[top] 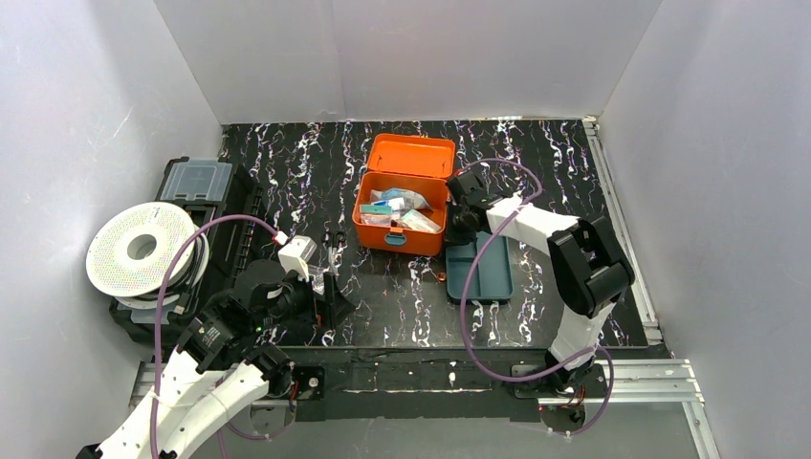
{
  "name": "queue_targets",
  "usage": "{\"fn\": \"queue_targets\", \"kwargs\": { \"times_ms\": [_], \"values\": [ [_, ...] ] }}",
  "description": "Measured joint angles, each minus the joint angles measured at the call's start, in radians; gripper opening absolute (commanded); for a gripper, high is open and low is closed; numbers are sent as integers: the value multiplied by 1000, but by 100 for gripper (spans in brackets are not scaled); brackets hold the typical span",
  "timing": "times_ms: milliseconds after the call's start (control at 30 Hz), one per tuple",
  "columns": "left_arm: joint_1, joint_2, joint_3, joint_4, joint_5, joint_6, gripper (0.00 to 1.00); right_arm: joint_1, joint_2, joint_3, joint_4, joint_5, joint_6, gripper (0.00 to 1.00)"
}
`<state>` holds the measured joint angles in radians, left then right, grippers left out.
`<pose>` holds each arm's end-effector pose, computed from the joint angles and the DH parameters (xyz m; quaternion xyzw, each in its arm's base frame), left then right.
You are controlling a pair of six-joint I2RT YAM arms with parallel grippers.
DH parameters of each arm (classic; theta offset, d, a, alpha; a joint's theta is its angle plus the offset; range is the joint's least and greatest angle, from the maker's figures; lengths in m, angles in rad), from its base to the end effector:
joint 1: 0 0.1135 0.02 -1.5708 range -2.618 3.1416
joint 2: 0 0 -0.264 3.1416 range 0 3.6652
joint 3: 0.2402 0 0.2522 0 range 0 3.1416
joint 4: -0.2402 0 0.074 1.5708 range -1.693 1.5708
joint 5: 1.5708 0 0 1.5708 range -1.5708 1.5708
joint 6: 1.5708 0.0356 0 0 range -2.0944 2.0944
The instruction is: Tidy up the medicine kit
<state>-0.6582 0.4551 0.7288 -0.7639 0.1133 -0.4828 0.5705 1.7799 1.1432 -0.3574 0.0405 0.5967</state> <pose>0.0758 -0.0637 0.3020 0.1040 0.8503 -0.3182 0.4060 0.3098 0.1971 0.1825 0.0183 0.9584 0.1405 0.2480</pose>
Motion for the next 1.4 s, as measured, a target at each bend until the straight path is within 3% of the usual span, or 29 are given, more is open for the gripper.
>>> {"fn": "queue_targets", "kwargs": {
  "times_ms": [467,867,933,1233,1400],
  "values": [
    [0,0,0,0,0,0,98,77,149,216,-62,-22,7,1],
    [0,1,0,0,-1,0,98,112,-39,-41,-36,-54,-58,3],
    [0,1,0,0,-1,0,98,119,-76,-85,-32,-54,-58,9],
    [0,17,0,-2,-8,0,98,148,-196,-160,-51,-17,-47,58],
    [0,43,7,-13,-44,-5,98,150,-305,-159,-63,15,-54,66]
  ]
}}
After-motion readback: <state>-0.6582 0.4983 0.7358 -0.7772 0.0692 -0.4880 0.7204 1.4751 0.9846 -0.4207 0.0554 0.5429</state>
